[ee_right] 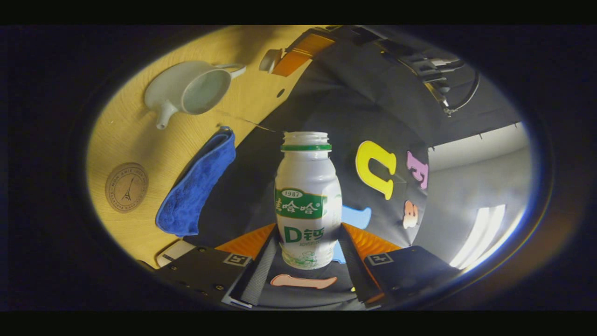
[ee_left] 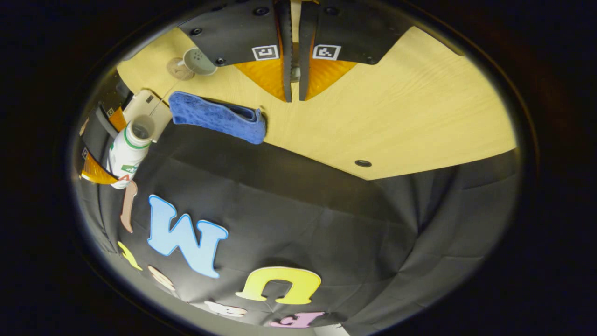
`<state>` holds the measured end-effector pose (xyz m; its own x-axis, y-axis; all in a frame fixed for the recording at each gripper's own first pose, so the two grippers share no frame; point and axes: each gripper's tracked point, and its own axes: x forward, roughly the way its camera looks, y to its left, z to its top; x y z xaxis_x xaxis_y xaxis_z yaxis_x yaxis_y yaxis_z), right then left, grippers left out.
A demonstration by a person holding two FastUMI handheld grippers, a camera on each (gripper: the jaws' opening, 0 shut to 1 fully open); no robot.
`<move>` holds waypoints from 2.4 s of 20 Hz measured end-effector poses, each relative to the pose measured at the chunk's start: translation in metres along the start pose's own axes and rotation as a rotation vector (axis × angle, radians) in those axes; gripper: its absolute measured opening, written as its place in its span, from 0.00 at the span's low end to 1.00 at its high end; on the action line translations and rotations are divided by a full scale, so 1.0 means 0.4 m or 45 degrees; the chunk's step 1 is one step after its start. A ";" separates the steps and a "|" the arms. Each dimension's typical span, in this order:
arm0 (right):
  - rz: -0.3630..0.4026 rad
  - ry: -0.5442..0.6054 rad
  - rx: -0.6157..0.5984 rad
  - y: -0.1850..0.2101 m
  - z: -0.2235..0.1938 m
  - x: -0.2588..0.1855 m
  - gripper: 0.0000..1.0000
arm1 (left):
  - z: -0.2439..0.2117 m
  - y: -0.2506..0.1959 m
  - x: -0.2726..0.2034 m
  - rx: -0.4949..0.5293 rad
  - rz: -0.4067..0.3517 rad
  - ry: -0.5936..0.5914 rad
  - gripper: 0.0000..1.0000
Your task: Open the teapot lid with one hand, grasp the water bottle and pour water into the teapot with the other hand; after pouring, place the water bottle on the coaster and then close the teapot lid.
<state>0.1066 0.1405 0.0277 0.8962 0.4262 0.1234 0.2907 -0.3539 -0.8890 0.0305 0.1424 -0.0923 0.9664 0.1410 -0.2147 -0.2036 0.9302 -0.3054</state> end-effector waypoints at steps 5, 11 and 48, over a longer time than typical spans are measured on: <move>-0.034 -0.017 -0.034 -0.016 0.006 0.004 0.75 | -0.002 -0.002 0.000 0.003 0.002 0.004 0.17; 0.033 0.057 0.165 0.051 -0.014 -0.012 0.74 | -0.007 -0.004 0.001 0.012 0.002 0.010 0.13; 0.220 0.673 2.168 0.271 0.005 -0.213 0.75 | -0.034 -0.064 0.002 0.159 -0.052 0.029 0.13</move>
<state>0.0612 0.0675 -0.0801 0.9767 0.0753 -0.2010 -0.1334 0.9465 -0.2937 0.0343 0.1141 -0.0972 0.9694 0.0957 -0.2261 -0.1416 0.9702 -0.1967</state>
